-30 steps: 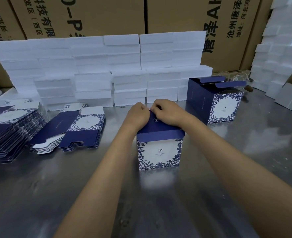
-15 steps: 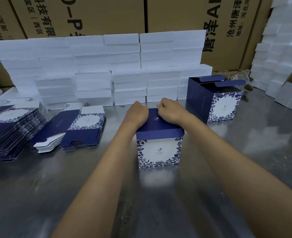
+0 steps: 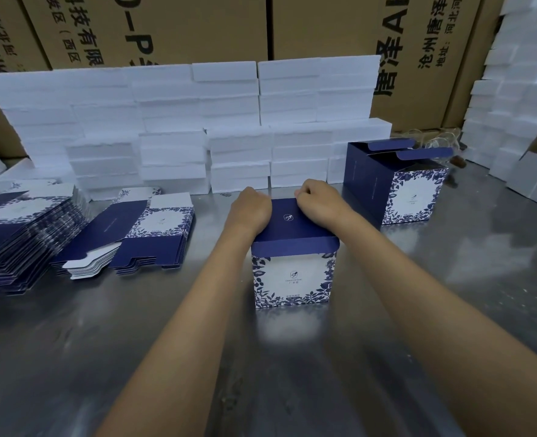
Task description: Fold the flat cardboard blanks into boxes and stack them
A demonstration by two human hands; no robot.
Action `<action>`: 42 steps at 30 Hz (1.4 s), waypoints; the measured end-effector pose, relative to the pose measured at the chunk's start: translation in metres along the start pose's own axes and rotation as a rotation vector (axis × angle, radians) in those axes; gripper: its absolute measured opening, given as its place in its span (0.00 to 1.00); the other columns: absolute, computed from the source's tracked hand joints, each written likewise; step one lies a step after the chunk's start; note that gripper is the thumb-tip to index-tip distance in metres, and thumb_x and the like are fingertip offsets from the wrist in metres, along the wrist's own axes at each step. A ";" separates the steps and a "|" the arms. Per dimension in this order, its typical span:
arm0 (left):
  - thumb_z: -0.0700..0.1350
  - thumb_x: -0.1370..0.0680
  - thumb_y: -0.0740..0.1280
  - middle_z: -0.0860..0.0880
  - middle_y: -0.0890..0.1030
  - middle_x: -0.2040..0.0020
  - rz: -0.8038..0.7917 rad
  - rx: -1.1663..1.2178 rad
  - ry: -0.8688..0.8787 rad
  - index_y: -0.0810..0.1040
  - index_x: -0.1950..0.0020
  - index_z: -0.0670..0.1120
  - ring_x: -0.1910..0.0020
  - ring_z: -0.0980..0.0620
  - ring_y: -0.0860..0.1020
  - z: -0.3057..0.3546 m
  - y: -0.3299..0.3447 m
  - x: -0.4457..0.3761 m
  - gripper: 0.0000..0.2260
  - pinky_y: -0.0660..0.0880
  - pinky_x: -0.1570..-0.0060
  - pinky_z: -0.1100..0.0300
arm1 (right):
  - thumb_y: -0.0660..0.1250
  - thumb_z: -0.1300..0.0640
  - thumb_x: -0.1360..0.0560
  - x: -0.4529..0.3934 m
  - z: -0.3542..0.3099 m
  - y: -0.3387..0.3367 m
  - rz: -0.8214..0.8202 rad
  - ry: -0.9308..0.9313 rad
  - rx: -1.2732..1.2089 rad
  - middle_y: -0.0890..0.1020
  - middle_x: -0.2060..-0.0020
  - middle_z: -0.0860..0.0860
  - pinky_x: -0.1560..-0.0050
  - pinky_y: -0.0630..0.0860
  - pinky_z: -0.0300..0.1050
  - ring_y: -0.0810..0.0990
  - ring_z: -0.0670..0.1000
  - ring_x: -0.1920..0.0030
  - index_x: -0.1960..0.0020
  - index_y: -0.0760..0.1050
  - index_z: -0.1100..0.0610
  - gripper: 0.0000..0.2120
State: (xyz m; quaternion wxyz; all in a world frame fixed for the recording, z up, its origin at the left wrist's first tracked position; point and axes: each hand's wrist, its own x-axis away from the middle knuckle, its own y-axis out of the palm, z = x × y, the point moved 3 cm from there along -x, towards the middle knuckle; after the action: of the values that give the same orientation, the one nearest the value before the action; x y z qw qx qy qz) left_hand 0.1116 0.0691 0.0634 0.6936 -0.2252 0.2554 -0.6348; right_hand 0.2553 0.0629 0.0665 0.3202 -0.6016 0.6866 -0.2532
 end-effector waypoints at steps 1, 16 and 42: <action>0.39 0.17 0.51 0.39 0.74 0.38 0.007 -0.007 -0.002 0.71 0.38 0.36 0.49 0.43 0.69 0.000 0.000 0.000 0.14 0.62 0.56 0.57 | 0.55 0.55 0.17 0.001 0.000 -0.001 0.007 0.011 0.007 0.80 0.42 0.55 0.37 0.73 0.56 0.77 0.60 0.41 0.50 0.70 0.57 0.08; 0.38 0.22 0.58 0.44 0.79 0.53 0.128 -0.276 0.435 0.70 0.43 0.43 0.49 0.42 0.74 0.020 -0.005 0.020 0.09 0.62 0.58 0.54 | 0.62 0.56 0.22 0.023 -0.026 -0.009 0.190 -0.401 0.362 0.82 0.56 0.53 0.55 0.73 0.51 0.79 0.58 0.53 0.50 0.74 0.57 0.05; 0.47 0.32 0.76 0.55 0.75 0.30 -0.103 0.672 0.470 0.84 0.55 0.50 0.25 0.64 0.61 -0.045 0.003 0.081 0.07 0.60 0.25 0.56 | 0.76 0.66 0.27 0.096 0.024 0.001 0.005 -0.396 -0.578 0.83 0.40 0.46 0.26 0.63 0.39 0.70 0.43 0.27 0.52 0.84 0.53 0.10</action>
State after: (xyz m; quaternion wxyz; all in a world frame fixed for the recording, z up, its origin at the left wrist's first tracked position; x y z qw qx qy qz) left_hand 0.0908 -0.0110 0.0212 0.6188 0.1522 0.1738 -0.7508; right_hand 0.2660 -0.0311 0.0370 0.2644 -0.7031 0.6559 0.0742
